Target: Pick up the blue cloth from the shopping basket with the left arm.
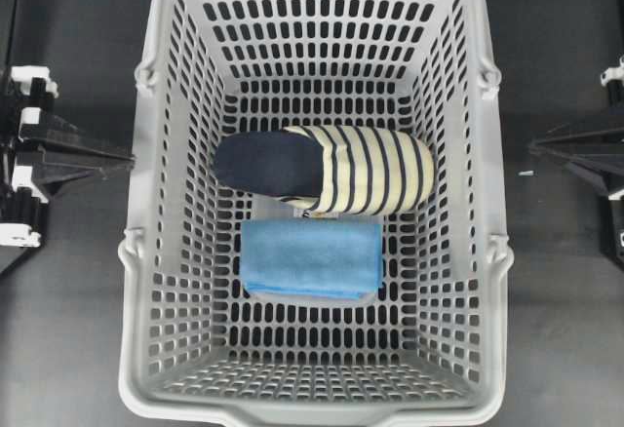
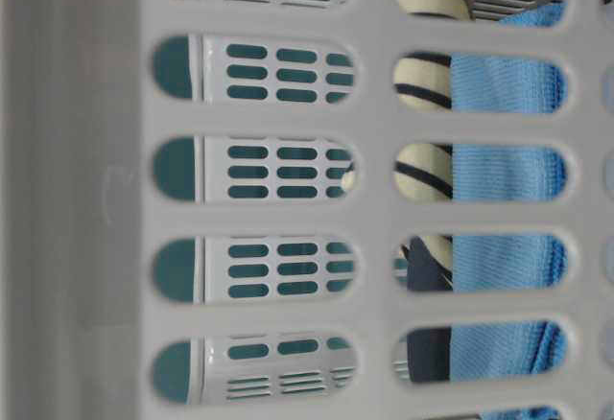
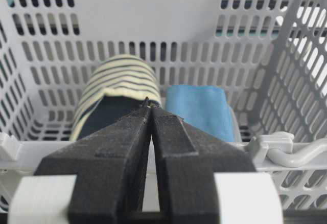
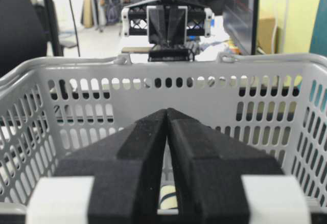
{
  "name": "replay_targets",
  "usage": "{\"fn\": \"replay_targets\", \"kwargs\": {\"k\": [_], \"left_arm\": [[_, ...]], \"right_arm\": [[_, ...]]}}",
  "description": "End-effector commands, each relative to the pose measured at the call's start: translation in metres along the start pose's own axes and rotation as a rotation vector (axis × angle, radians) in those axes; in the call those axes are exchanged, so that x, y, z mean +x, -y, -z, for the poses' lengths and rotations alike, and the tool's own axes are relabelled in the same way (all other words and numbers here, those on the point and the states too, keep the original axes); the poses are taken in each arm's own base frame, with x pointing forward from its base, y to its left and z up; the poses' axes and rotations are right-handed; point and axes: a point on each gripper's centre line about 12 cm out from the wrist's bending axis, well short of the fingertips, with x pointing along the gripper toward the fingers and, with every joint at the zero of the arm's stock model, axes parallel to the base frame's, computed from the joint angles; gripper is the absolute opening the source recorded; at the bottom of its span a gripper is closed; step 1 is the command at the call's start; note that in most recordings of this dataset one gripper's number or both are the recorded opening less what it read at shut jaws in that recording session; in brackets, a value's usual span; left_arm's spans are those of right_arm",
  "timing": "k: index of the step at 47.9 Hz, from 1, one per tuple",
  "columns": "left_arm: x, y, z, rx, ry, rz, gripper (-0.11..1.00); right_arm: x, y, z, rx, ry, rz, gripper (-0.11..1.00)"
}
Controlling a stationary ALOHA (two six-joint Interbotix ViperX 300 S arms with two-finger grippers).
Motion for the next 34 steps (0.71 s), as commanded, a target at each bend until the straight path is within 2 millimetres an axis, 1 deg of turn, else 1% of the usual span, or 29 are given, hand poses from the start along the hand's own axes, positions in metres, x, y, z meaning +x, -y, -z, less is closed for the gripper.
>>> {"fn": "replay_targets", "kwargs": {"k": [1,3,6,11,17,21,27,32,34], "left_arm": [[0.006,0.001,-0.014,0.000,0.006,0.010,0.06],[0.008,0.001,-0.019,-0.015,-0.006,0.010,0.05],[0.012,0.001,-0.028,-0.038,-0.031,0.008,0.00],[0.023,0.003,-0.044,-0.047,-0.094,0.011,0.00],[0.039,0.008,-0.055,-0.045,-0.203,0.029,0.00],[0.055,0.013,-0.061,-0.040,-0.291,0.041,0.00],[0.078,0.018,-0.062,-0.034,-0.422,0.047,0.00],[0.101,0.023,-0.065,-0.028,-0.514,0.054,0.00],[0.114,0.025,-0.065,-0.025,-0.557,0.055,0.00]], "right_arm": [[0.003,0.002,-0.005,0.016,0.011,0.009,0.01],[0.003,0.002,-0.004,0.017,0.005,0.011,0.02],[0.003,0.002,-0.003,0.022,-0.003,0.011,0.00],[0.002,0.002,-0.002,0.033,-0.014,0.011,0.00],[0.002,0.002,-0.002,0.038,-0.012,0.010,0.00],[0.002,0.002,-0.003,0.037,-0.009,0.011,0.00],[0.002,0.002,-0.002,0.037,-0.017,0.011,0.00],[0.002,0.002,-0.001,0.039,-0.023,0.012,0.00],[0.002,0.002,-0.001,0.039,-0.023,0.010,0.00]]}}
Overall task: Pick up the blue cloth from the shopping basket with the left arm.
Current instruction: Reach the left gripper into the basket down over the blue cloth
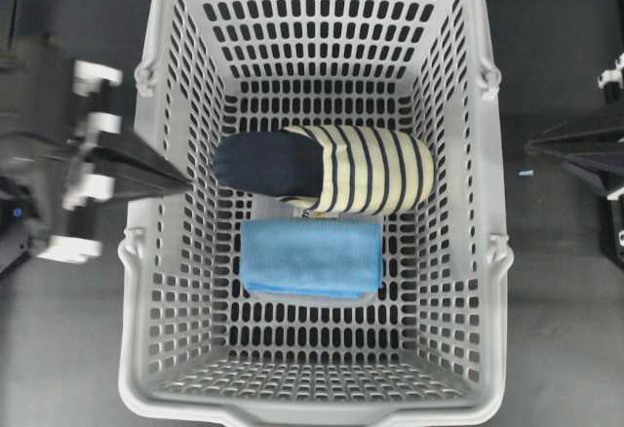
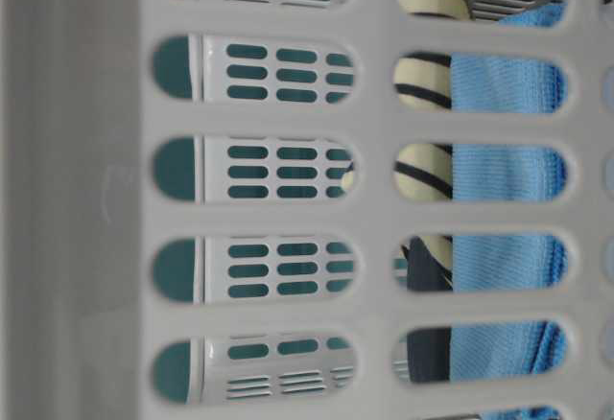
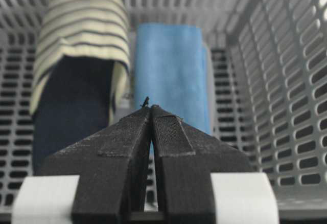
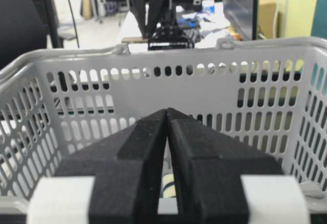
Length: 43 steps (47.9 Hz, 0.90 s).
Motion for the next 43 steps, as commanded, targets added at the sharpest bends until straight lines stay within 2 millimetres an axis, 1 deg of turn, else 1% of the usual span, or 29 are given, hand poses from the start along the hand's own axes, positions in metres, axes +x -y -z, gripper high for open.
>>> {"fn": "replay_targets", "kwargs": {"k": [1,5,7,18,25,27,28,32,39,42,43], "left_arm": [[0.015,0.004,-0.024,0.008,-0.051,0.002,0.00],[0.035,0.007,-0.031,0.013,-0.124,0.001,0.00],[0.048,0.009,-0.034,0.016,-0.172,0.000,0.00],[0.104,0.017,-0.043,0.025,-0.383,-0.007,0.00],[0.133,0.023,-0.038,0.034,-0.478,-0.006,0.01],[0.140,0.023,-0.035,0.033,-0.498,-0.009,0.04],[0.143,0.024,-0.034,0.032,-0.508,-0.009,0.07],[0.156,0.024,-0.026,0.023,-0.537,-0.013,0.27],[0.167,0.025,-0.016,0.023,-0.574,-0.016,0.71],[0.171,0.026,-0.011,0.024,-0.588,-0.016,0.85],[0.172,0.027,-0.009,0.025,-0.591,-0.015,0.88]], "right_arm": [[0.002,0.000,-0.006,0.005,0.014,0.000,0.00],[0.002,0.000,-0.006,0.005,0.014,0.000,0.00],[0.002,0.000,-0.006,0.005,0.014,0.000,0.00],[0.002,0.000,-0.006,0.004,0.015,0.002,0.00],[0.001,0.000,-0.006,0.005,0.017,0.000,0.00],[0.001,0.000,-0.007,0.006,0.018,0.000,0.00],[0.001,0.000,-0.007,0.005,0.018,0.000,0.00],[0.001,0.000,-0.007,0.005,0.020,0.000,0.00],[0.000,0.000,-0.009,0.005,0.028,0.000,0.00],[-0.001,0.000,-0.009,0.005,0.031,0.000,0.00],[-0.001,0.000,-0.010,0.005,0.032,-0.001,0.00]]}}
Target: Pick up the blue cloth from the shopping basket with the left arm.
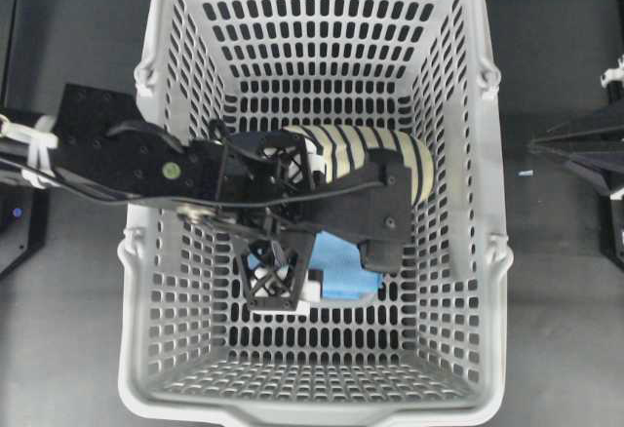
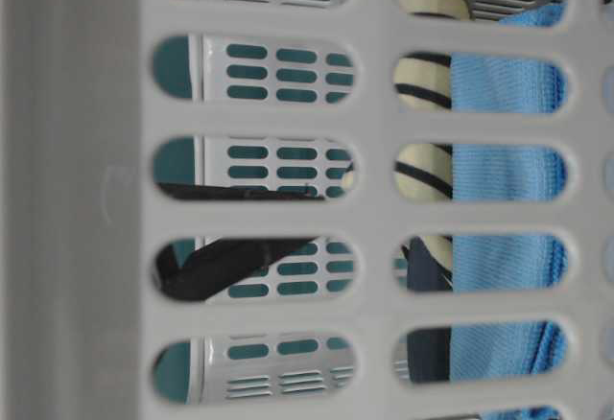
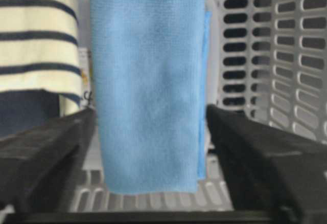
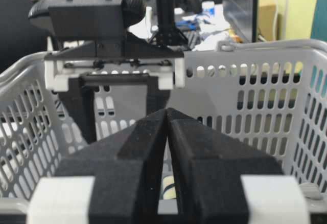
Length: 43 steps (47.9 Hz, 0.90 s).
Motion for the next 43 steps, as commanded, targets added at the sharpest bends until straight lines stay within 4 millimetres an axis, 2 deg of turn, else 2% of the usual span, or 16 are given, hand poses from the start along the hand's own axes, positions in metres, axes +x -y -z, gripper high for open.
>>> {"fn": "replay_targets", "kwargs": {"k": [1,13,27,38,43], "left_arm": [[-0.004,0.003,-0.004,0.005,0.017,0.002,0.90],[0.024,0.009,0.005,0.015,-0.041,0.003,0.88],[0.079,0.008,0.032,0.021,-0.139,-0.004,0.88],[0.084,0.009,0.036,-0.040,-0.113,-0.003,0.85],[0.084,0.009,0.036,-0.058,-0.116,-0.004,0.74]], "right_arm": [[0.001,0.000,-0.007,0.004,0.022,0.001,0.00],[0.001,0.000,-0.008,0.004,0.023,0.001,0.00],[0.001,0.000,-0.008,0.005,0.023,0.000,0.00],[0.001,0.000,-0.007,0.005,0.023,0.000,0.00],[0.001,0.000,-0.006,0.006,0.020,0.000,0.00]]}}
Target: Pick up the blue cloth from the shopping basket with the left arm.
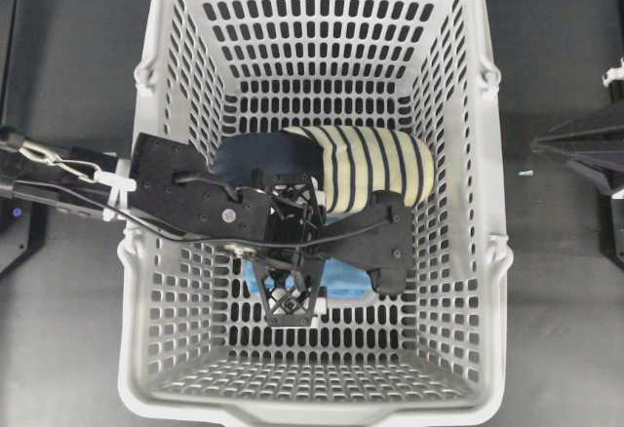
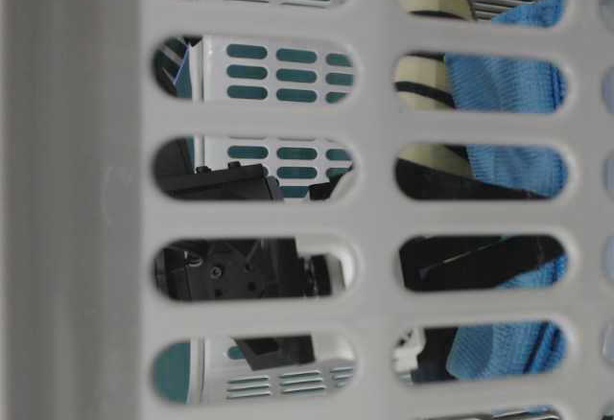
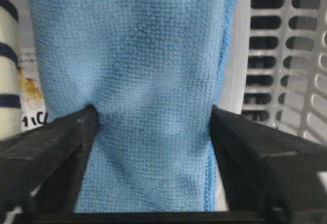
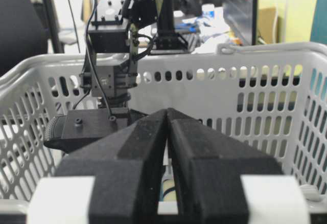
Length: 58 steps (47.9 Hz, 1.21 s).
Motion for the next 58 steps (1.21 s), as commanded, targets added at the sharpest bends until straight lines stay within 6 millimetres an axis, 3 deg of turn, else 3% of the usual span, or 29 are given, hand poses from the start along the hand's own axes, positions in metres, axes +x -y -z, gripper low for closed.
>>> {"fn": "replay_targets", "kwargs": {"k": [1,9,12,22,32,38,58], "left_arm": [[0.000,0.001,0.000,-0.006,0.002,-0.001,0.70],[-0.014,0.002,-0.005,-0.004,0.029,0.004,0.25],[-0.028,0.002,-0.009,-0.002,0.043,0.005,0.13],[-0.086,0.003,-0.029,-0.008,0.079,0.009,0.13],[-0.184,0.005,-0.062,-0.018,0.175,0.020,0.13],[-0.227,0.003,-0.070,-0.029,0.184,0.017,0.13],[-0.224,0.000,-0.070,-0.036,0.103,0.001,0.13]], "right_arm": [[0.002,0.000,-0.005,0.003,0.014,0.000,0.00],[0.002,0.000,-0.005,0.003,0.015,0.001,0.00],[0.002,0.000,-0.005,0.003,0.015,0.001,0.00],[0.002,0.000,-0.005,0.004,0.014,0.002,0.00],[0.001,0.000,-0.004,0.003,0.014,0.000,0.00],[0.001,0.000,-0.005,0.005,0.017,0.000,0.00],[0.001,-0.001,-0.006,0.006,0.023,-0.003,0.00]]}}
